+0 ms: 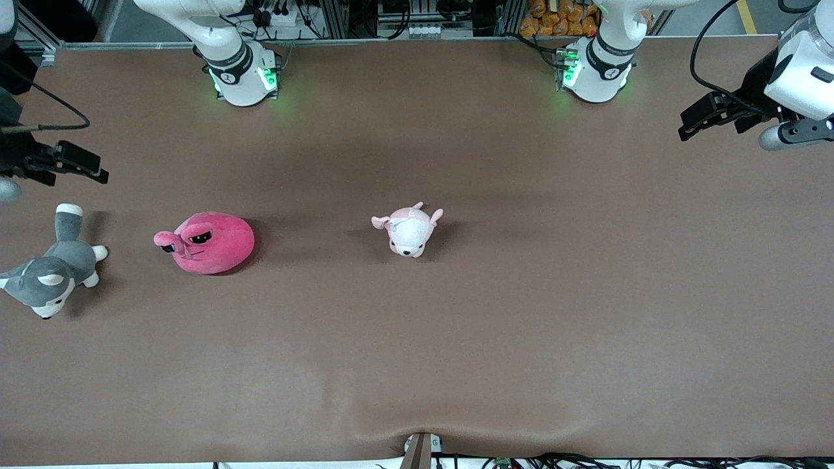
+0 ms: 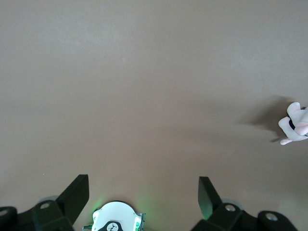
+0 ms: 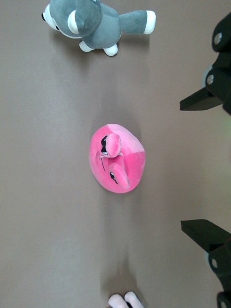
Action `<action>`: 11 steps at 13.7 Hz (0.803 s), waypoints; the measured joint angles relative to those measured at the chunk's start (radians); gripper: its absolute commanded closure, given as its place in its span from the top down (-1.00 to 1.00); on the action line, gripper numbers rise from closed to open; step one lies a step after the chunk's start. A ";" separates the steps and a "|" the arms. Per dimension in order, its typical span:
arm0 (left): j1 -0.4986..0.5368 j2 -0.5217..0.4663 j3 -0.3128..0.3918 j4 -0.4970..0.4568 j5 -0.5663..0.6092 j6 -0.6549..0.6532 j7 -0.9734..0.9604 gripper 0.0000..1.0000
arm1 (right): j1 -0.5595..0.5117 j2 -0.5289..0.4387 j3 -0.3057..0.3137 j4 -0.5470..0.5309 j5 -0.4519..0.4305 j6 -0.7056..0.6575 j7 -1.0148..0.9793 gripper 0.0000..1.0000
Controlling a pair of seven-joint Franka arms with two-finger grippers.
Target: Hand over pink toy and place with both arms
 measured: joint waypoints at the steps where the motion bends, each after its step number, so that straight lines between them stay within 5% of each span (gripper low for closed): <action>1: 0.000 0.000 0.000 0.000 0.000 0.002 0.000 1.00 | 0.000 -0.013 0.008 0.011 -0.001 -0.006 0.008 1.00; 11: 0.014 0.003 -0.003 -0.001 0.026 0.016 0.003 1.00 | 0.007 -0.031 0.024 0.053 -0.055 -0.027 0.016 1.00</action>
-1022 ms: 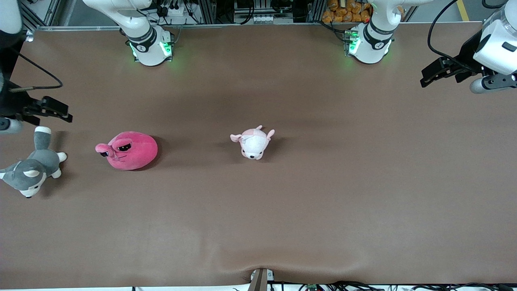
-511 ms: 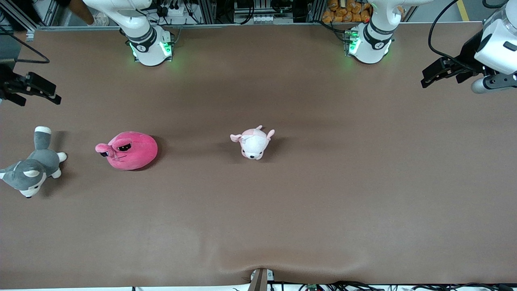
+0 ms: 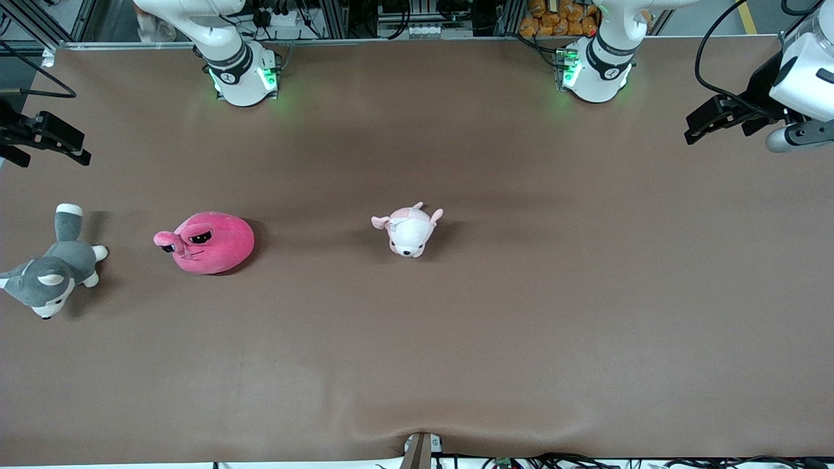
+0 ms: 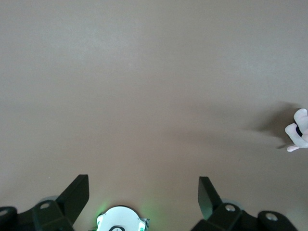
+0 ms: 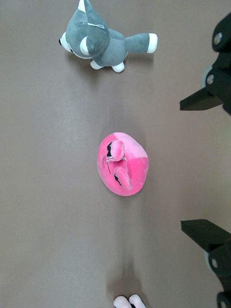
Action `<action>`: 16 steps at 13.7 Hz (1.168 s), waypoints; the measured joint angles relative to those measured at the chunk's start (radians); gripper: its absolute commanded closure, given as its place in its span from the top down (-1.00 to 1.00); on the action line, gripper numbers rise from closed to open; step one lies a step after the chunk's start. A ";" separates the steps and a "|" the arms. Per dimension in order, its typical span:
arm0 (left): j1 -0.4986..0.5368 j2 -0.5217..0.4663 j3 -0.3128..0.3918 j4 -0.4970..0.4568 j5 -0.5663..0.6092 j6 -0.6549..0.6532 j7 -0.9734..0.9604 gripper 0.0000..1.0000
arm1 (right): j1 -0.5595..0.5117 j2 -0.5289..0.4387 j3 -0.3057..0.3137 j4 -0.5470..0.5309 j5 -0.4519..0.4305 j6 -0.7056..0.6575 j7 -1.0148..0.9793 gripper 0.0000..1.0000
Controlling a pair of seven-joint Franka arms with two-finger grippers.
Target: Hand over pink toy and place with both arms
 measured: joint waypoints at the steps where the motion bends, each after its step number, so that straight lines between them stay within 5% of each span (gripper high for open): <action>1: 0.010 0.002 -0.006 0.000 0.000 0.000 0.002 1.00 | 0.000 0.001 0.000 0.000 0.000 -0.005 0.001 1.00; 16: 0.022 0.006 -0.024 0.030 0.000 -0.005 0.023 1.00 | 0.003 0.004 0.002 -0.011 0.009 -0.036 0.044 1.00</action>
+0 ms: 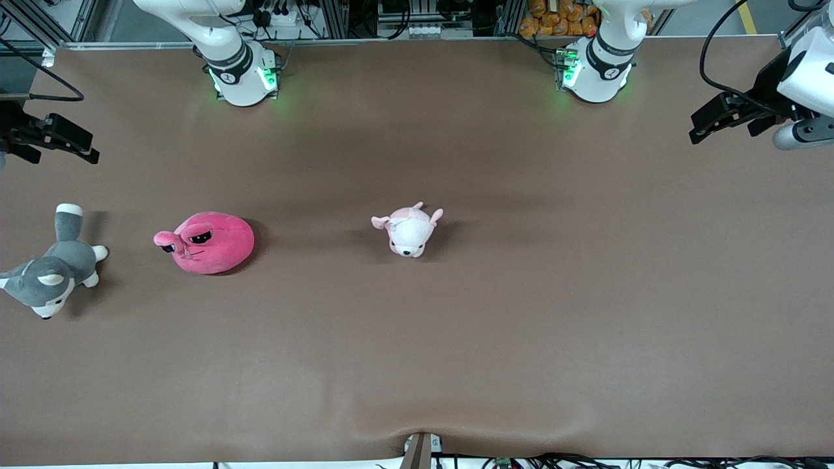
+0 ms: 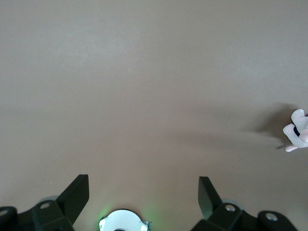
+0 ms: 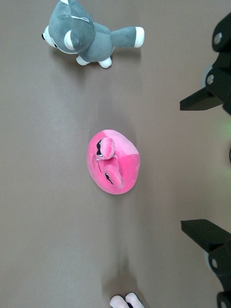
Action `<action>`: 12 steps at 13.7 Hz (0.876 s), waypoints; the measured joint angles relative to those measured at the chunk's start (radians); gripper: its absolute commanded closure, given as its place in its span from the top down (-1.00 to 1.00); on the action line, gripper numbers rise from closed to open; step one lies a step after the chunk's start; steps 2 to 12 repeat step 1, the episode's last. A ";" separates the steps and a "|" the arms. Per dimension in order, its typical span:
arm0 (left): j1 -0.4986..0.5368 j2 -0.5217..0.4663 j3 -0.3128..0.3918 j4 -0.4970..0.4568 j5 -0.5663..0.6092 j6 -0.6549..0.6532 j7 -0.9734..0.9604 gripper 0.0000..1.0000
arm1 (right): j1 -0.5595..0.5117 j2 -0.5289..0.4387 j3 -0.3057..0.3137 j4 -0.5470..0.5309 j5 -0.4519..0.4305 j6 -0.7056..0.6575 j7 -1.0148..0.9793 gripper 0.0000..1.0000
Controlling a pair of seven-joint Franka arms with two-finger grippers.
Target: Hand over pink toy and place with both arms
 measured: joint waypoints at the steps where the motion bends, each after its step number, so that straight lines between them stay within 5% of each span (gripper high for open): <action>1: 0.000 0.000 0.000 0.001 0.000 -0.001 0.000 1.00 | 0.000 0.000 -0.001 0.000 0.002 -0.001 0.002 1.00; 12: 0.000 0.000 0.000 0.001 0.000 -0.001 0.000 1.00 | 0.000 0.000 -0.001 0.000 0.002 -0.001 0.002 1.00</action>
